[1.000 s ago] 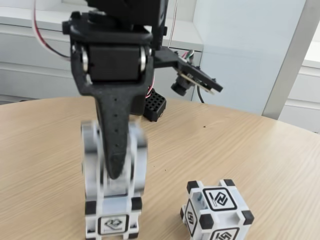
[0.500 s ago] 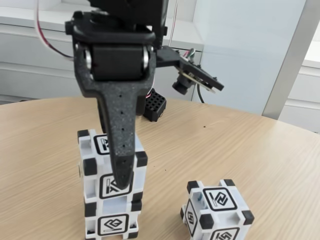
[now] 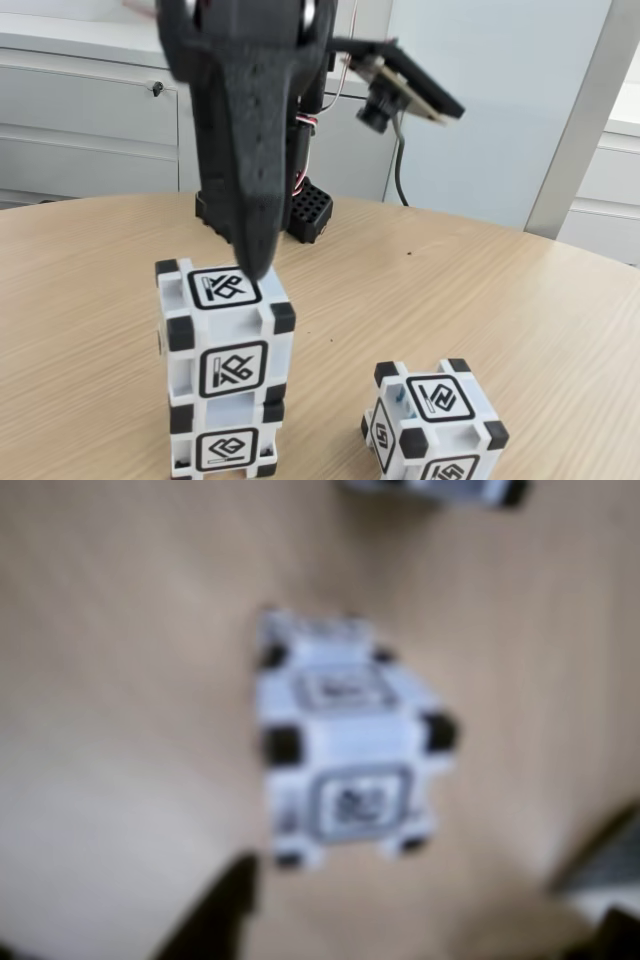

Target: Stack cubes from left to right.

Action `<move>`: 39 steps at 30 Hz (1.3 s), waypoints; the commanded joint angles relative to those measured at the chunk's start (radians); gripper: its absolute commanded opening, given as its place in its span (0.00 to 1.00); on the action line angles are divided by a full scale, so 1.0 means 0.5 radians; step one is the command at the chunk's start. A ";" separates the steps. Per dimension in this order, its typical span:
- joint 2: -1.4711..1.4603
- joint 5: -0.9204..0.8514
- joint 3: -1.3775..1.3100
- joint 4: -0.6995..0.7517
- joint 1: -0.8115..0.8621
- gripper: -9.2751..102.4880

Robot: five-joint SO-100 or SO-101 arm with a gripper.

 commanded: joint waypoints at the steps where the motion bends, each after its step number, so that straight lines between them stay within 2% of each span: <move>1: 0.089 0.009 -0.012 -0.006 0.000 0.39; 4: 0.089 -0.021 -0.015 -0.012 -0.067 0.37; 10: 0.086 0.064 -0.018 -0.037 -0.414 0.38; 20: 0.043 0.641 -0.015 -0.046 -1.031 0.39; 23: 0.040 0.844 -0.012 -0.153 -1.132 0.39; 28: -0.067 0.850 -0.009 -0.331 -1.126 0.39; 39: -0.807 0.795 -0.046 -0.337 -1.123 0.38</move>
